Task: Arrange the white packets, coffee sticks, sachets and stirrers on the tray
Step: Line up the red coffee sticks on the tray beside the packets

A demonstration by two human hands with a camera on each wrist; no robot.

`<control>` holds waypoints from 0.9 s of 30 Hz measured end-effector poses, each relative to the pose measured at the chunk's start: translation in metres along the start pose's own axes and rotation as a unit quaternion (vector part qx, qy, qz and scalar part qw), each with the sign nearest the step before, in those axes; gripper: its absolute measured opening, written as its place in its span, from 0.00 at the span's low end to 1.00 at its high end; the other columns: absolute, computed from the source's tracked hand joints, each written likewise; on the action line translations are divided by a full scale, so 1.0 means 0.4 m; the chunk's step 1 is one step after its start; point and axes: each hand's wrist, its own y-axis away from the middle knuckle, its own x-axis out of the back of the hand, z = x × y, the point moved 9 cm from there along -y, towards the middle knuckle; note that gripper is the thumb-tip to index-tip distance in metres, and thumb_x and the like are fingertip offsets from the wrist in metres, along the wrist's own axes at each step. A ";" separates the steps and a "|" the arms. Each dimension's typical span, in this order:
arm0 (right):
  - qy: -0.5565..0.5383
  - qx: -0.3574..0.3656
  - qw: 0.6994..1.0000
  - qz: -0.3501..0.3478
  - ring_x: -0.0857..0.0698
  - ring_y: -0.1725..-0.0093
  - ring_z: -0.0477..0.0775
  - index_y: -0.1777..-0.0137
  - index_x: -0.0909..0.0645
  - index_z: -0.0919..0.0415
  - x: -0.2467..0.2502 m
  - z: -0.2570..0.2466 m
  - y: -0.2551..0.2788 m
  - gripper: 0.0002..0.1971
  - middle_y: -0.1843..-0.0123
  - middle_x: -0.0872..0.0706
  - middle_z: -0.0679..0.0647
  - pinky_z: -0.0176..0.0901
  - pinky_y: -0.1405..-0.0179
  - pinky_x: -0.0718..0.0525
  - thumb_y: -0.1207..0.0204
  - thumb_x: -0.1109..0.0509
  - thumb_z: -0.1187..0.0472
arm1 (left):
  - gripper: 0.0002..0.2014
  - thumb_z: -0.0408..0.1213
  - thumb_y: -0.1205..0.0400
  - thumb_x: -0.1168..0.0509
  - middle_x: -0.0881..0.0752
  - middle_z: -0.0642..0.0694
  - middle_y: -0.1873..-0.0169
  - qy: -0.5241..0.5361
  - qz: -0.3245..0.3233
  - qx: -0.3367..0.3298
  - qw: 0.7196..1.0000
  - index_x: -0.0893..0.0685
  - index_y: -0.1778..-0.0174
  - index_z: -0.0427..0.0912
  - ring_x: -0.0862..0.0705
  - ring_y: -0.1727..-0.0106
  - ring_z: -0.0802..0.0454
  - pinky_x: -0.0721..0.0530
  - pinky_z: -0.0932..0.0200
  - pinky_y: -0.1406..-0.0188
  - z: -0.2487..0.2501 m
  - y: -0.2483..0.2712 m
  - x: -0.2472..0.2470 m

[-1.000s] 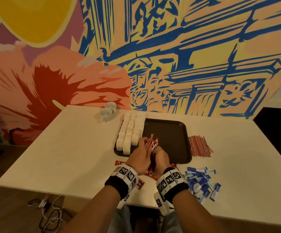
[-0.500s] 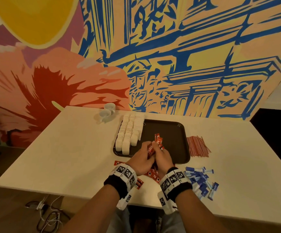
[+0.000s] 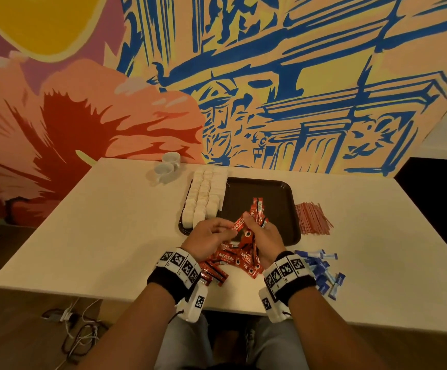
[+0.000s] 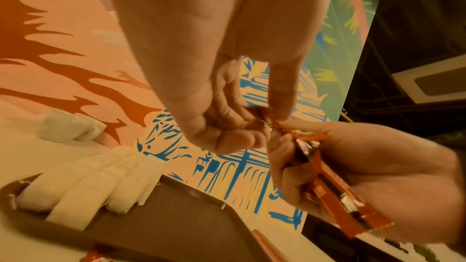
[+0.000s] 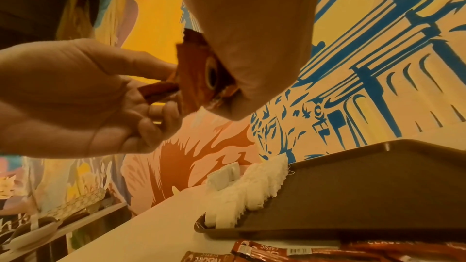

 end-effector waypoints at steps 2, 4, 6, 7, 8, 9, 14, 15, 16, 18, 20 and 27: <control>0.029 0.000 0.999 -0.023 0.07 0.46 0.60 0.40 0.15 0.58 -0.001 0.006 -0.004 0.17 0.49 0.05 0.58 0.66 0.32 0.15 0.19 0.27 0.46 | 0.08 0.43 0.18 0.27 0.07 0.51 0.53 -0.010 -0.019 0.010 1.000 0.09 0.45 0.47 0.09 0.50 0.56 0.14 0.59 0.46 -0.010 0.000 -0.006; 0.053 0.003 0.998 -0.042 0.06 0.46 0.59 0.41 0.15 0.57 -0.001 0.002 -0.010 0.16 0.50 0.05 0.58 0.64 0.32 0.15 0.18 0.27 0.46 | 0.09 0.42 0.19 0.27 0.07 0.51 0.53 -0.023 -0.024 0.011 0.999 0.10 0.44 0.47 0.09 0.52 0.58 0.15 0.61 0.48 -0.014 -0.009 -0.005; 0.075 0.004 0.995 -0.059 0.06 0.46 0.58 0.41 0.14 0.56 -0.002 -0.005 -0.020 0.16 0.49 0.05 0.57 0.62 0.32 0.15 0.18 0.29 0.44 | 0.12 0.40 0.18 0.27 0.08 0.48 0.57 -0.021 -0.039 0.017 0.999 0.12 0.39 0.48 0.10 0.59 0.57 0.16 0.63 0.56 -0.017 -0.024 -0.008; 0.082 0.004 0.995 -0.065 0.06 0.46 0.58 0.41 0.13 0.56 -0.002 -0.008 -0.027 0.17 0.50 0.05 0.57 0.61 0.33 0.14 0.18 0.29 0.43 | 0.13 0.39 0.18 0.28 0.09 0.46 0.60 -0.016 -0.050 0.021 0.998 0.13 0.37 0.47 0.12 0.63 0.56 0.17 0.63 0.60 -0.019 -0.033 -0.012; 0.086 0.003 0.994 -0.070 0.06 0.47 0.58 0.42 0.12 0.57 0.000 -0.009 -0.036 0.19 0.50 0.05 0.57 0.60 0.34 0.14 0.19 0.29 0.42 | 0.13 0.38 0.17 0.28 0.10 0.45 0.63 -0.008 -0.055 0.027 0.998 0.14 0.36 0.47 0.14 0.65 0.56 0.18 0.63 0.62 -0.020 -0.042 -0.015; 0.089 0.003 0.993 -0.075 0.06 0.49 0.58 0.43 0.12 0.58 0.003 -0.009 -0.045 0.20 0.52 0.05 0.57 0.59 0.35 0.14 0.21 0.29 0.41 | 0.12 0.36 0.17 0.29 0.10 0.43 0.63 0.007 -0.051 0.035 0.998 0.14 0.37 0.45 0.14 0.66 0.54 0.18 0.62 0.63 -0.021 -0.054 -0.013; 0.116 -0.008 0.987 -0.109 0.07 0.50 0.61 0.46 0.11 0.59 0.020 0.008 -0.099 0.15 0.51 0.06 0.59 0.61 0.39 0.12 0.23 0.21 0.49 | 0.14 0.31 0.18 0.29 0.08 0.34 0.51 0.165 -0.007 0.106 0.980 0.19 0.37 0.34 0.08 0.52 0.41 0.09 0.55 0.57 -0.044 -0.110 -0.008; 0.121 -0.006 0.987 -0.106 0.07 0.54 0.58 0.48 0.10 0.59 0.025 0.008 -0.110 0.11 0.54 0.06 0.58 0.59 0.44 0.11 0.22 0.21 0.52 | 0.15 0.30 0.19 0.28 0.08 0.34 0.50 0.176 -0.004 0.116 0.977 0.19 0.37 0.34 0.07 0.52 0.41 0.09 0.57 0.58 -0.047 -0.119 -0.009; 0.130 -0.004 0.987 -0.096 0.08 0.59 0.54 0.50 0.10 0.58 0.032 0.005 -0.122 0.09 0.58 0.07 0.55 0.55 0.50 0.12 0.22 0.21 0.54 | 0.16 0.30 0.19 0.28 0.08 0.34 0.49 0.177 0.000 0.122 0.977 0.20 0.37 0.34 0.07 0.52 0.41 0.09 0.58 0.60 -0.049 -0.127 -0.008; 0.160 -0.008 0.984 -0.078 0.10 0.66 0.49 0.51 0.10 0.59 0.049 -0.006 -0.141 0.07 0.62 0.08 0.52 0.48 0.57 0.14 0.22 0.20 0.55 | 0.16 0.31 0.19 0.27 0.09 0.35 0.50 0.155 0.019 0.114 0.981 0.18 0.37 0.36 0.08 0.55 0.45 0.09 0.59 0.60 -0.049 -0.148 0.011; 0.195 -0.015 0.978 -0.075 0.12 0.70 0.45 0.51 0.10 0.60 0.066 -0.015 -0.164 0.08 0.63 0.08 0.52 0.43 0.62 0.15 0.23 0.20 0.56 | 0.13 0.32 0.19 0.27 0.09 0.41 0.54 0.101 0.027 0.091 0.990 0.15 0.39 0.39 0.09 0.59 0.52 0.10 0.61 0.59 -0.043 -0.177 0.035; 0.275 -0.013 0.961 -0.008 0.17 0.70 0.48 0.53 0.11 0.59 0.139 -0.015 -0.283 0.10 0.65 0.12 0.51 0.43 0.64 0.18 0.21 0.22 0.51 | 0.06 0.31 0.20 0.27 0.09 0.43 0.54 -0.134 -0.021 0.112 0.985 0.12 0.47 0.40 0.13 0.58 0.55 0.16 0.66 0.61 -0.098 -0.300 0.056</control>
